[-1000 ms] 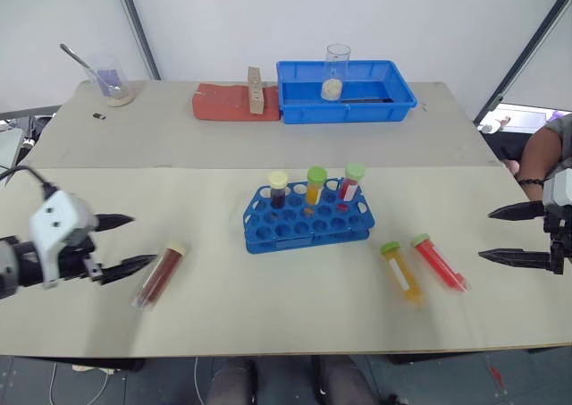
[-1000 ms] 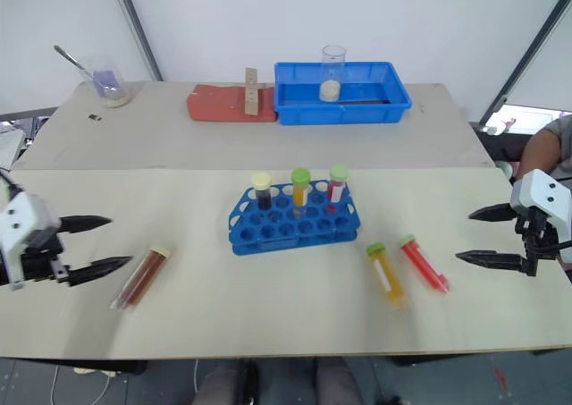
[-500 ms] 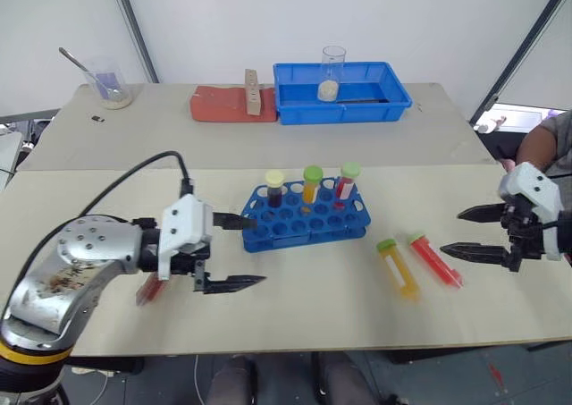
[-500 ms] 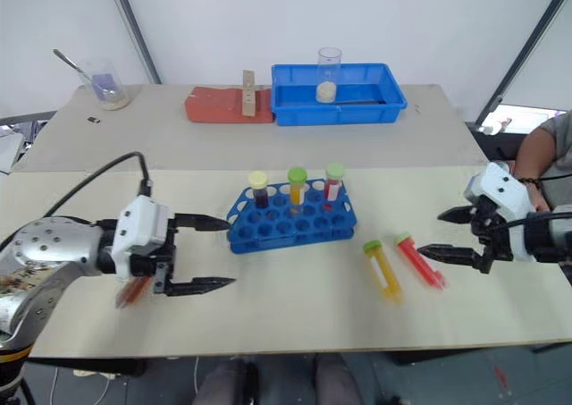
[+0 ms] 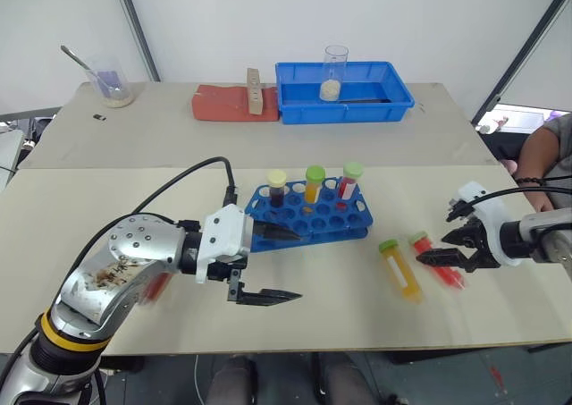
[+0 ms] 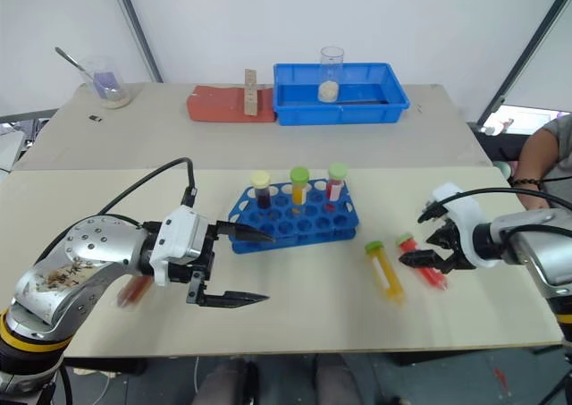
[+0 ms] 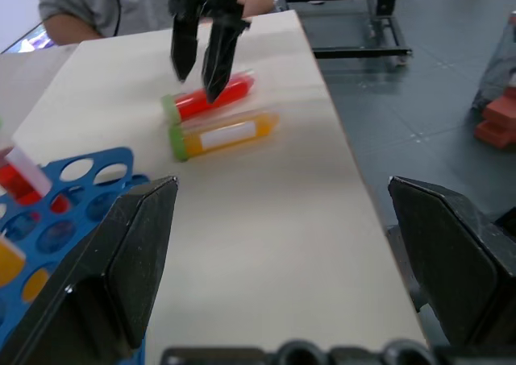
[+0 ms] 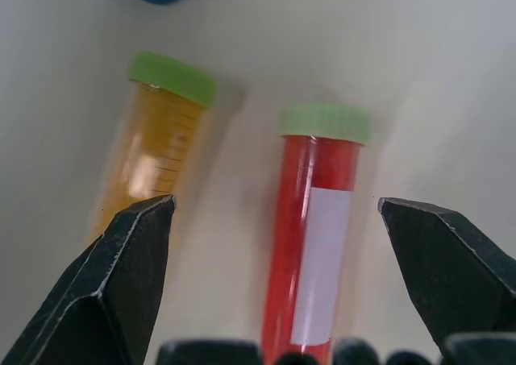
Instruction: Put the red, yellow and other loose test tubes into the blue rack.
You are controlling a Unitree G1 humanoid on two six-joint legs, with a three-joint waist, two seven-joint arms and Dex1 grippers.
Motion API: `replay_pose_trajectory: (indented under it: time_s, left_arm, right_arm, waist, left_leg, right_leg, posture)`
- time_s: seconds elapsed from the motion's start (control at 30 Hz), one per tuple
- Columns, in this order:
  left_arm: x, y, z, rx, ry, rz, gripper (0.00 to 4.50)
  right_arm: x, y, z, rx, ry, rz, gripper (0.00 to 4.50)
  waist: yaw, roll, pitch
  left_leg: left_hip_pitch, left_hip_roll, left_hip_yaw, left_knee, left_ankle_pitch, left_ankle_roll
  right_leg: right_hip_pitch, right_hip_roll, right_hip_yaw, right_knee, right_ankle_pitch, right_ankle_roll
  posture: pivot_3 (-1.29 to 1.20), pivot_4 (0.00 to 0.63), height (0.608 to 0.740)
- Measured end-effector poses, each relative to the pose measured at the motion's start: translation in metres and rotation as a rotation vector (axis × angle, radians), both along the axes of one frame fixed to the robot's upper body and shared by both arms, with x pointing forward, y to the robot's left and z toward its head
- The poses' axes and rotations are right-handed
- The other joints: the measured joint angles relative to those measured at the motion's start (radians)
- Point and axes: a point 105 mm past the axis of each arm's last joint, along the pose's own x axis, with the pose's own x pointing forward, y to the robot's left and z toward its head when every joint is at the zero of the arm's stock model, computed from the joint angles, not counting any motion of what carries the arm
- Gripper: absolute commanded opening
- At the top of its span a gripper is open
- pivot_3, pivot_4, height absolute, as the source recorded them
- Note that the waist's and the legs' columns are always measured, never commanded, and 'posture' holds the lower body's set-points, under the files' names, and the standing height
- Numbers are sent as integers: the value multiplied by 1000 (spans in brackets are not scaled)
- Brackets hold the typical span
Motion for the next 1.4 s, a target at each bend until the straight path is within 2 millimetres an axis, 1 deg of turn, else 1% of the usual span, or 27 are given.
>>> replay_pose_trajectory:
  time_s: [0.1, 0.23, 0.3, 0.57, 0.6, 0.9, 0.93, 1.0, 1.03, 1.1, 1.13, 1.17, 1.2, 1.23, 1.27, 1.3, 1.37, 1.4]
  left_arm:
    - [0, -3, 0, 5, -11, -9, 4445]
    - [1, -3, 0, 9, -21, -8, 4445]
    - [2, -2, -1, 15, -36, -6, 4500]
    - [3, -2, -4, 26, -46, 7, 4500]
    - [3, -2, -5, 27, -45, 7, 4500]
    - [4, 1, -11, 27, -34, 21, 4500]
    - [5, 2, -11, 23, -32, 32, 4500]
    - [10, 6, -6, -16, -37, 76, 4500]
    - [13, 9, -5, -31, -37, 99, 4500]
    - [22, 17, -5, -56, -33, 170, 4500]
    - [27, 21, -3, -80, -34, 212, 4500]
    - [35, 29, 0, -108, -35, 268, 4500]
    - [39, 33, 1, -117, -35, 294, 4500]
    - [42, 37, 2, -125, -35, 318, 4500]
    - [44, 40, 3, -129, -34, 330, 4500]
    - [45, 41, 3, -131, -33, 332, 4500]
    - [43, 40, 5, -147, -22, 312, 4500]
    - [42, 39, 6, -155, -15, 299, 4500]
  right_arm:
    - [4, -3, -10, -31, 29, -20, 4500]
    - [10, -9, -16, -61, 48, -43, 4500]
    - [12, -10, -16, -69, 59, -39, 3957]
    - [15, -12, -16, -82, 97, -24, 1266]
    - [16, -13, -17, -84, 100, -24, 1032]
    - [18, -13, -15, -63, 105, -18, 1007]
    - [18, -12, -13, -51, 95, -15, 1007]
    - [22, -9, 2, -25, 21, 22, 1007]
    - [23, -6, 11, -10, -17, 40, 1007]
    - [22, 4, 35, 34, -115, 97, 1007]
    - [18, 11, 47, 87, -175, 127, 1007]
    - [14, 25, 61, 158, -253, 183, 1007]
    - [12, 33, 67, 192, -297, 221, 1007]
    - [8, 47, 75, 254, -377, 275, 1007]
    - [5, 58, 81, 305, -459, 310, 1007]
    - [1, 68, 82, 345, -520, 337, 1007]
    - [-4, 83, 77, 392, -602, 354, 1007]
    - [-4, 87, 74, 403, -632, 351, 1007]
  waist:
    - [-1, 0, 0]
    - [-3, 0, 0]
    - [-4, 0, 0]
    - [-3, 0, 0]
    - [-2, 0, 0]
    - [-1, 0, 0]
    - [-2, 0, 0]
    - [-2, 0, 0]
    - [-2, 1, 0]
    - [-1, 1, 0]
    - [1, 0, 0]
    - [3, 0, 0]
    - [2, 0, 0]
    - [2, 0, 0]
    - [3, 0, 0]
    - [3, 0, 0]
    - [3, 0, 0]
    - [4, 0, 0]
  left_leg:
    - [0, 0, 0, 0, 0, 0]
    - [0, 0, -1, 0, 0, 0]
    - [0, 0, -1, 1, 0, 0]
    - [-1, 0, -2, 4, 0, 0]
    - [-1, 0, -2, 5, 0, 0]
    - [-1, 0, -3, 6, 0, 0]
    - [-2, 0, -3, 6, 0, 0]
    - [-4, 0, -3, 6, 0, 0]
    - [-4, 0, -3, 6, 0, 0]
    - [-5, 0, -4, 6, 0, 0]
    - [-5, 1, -5, 5, 0, 0]
    - [-5, 1, -6, 6, 0, 0]
    - [-5, 1, -6, 6, 0, 0]
    - [-6, 1, -7, 6, 0, 0]
    - [-6, 1, -7, 6, 0, 0]
    - [-6, 1, -6, 7, 0, 0]
    - [-6, 0, -6, 7, 0, 0]
    - [-7, 0, -6, 7, 0, 0]
  right_leg:
    - [0, 0, 0, 1, 0, 0]
    - [0, 0, 0, 1, 0, 0]
    - [0, 0, 0, 1, 0, 0]
    - [0, 0, -1, 1, 0, 0]
    - [0, 0, -1, 1, 0, 0]
    - [1, 0, -1, 1, 0, 0]
    - [0, 0, -1, 2, 0, 0]
    - [-2, 0, -1, 2, 1, 1]
    - [-2, 0, -1, 2, 3, 5]
    - [-2, 1, -2, 2, 4, 6]
    - [-2, 1, -3, 1, 4, 6]
    - [-1, 1, -4, 1, 4, 6]
    - [-1, 1, -4, 1, 4, 6]
    - [-1, 2, -4, 1, 4, 6]
    - [-1, 2, -4, 1, 4, 7]
    - [-1, 1, -4, 1, 4, 7]
    - [0, 1, -4, 1, 5, 8]
    - [0, 0, -3, 0, 5, 8]
  posture:
    - [0, 150, 729]
    - [0, 150, 729]
    - [0, 150, 729]
    - [0, 150, 729]
    - [0, 150, 729]
    - [0, 150, 729]
    - [0, 150, 729]
    - [0, 150, 729]
    - [0, 150, 729]
    - [0, 150, 729]
    - [0, 150, 729]
    - [0, 150, 729]
    - [0, 150, 729]
    - [0, 150, 729]
    - [0, 150, 729]
    - [0, 150, 729]
    - [0, 150, 729]
    - [0, 150, 729]
